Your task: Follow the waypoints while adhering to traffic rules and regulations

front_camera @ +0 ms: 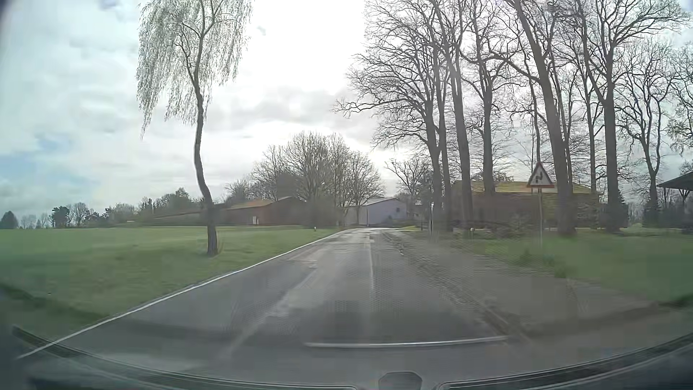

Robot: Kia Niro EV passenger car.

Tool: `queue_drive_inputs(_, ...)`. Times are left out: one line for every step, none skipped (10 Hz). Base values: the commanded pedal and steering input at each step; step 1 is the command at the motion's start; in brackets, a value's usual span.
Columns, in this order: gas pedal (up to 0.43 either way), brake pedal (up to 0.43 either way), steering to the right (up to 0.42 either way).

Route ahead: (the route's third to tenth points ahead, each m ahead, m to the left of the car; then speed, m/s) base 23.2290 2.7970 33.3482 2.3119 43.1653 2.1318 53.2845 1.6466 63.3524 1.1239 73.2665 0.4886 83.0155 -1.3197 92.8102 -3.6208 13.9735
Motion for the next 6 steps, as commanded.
queue_drive_inputs(0.177,0.0,0.0)
queue_drive_inputs(0.177,0.006,-0.001)
queue_drive_inputs(0.177,0.0,-0.002)
queue_drive_inputs(0.177,0.0,-0.002)
queue_drive_inputs(0.177,0.0,-0.002)
queue_drive_inputs(0.177,0.0,-0.002)
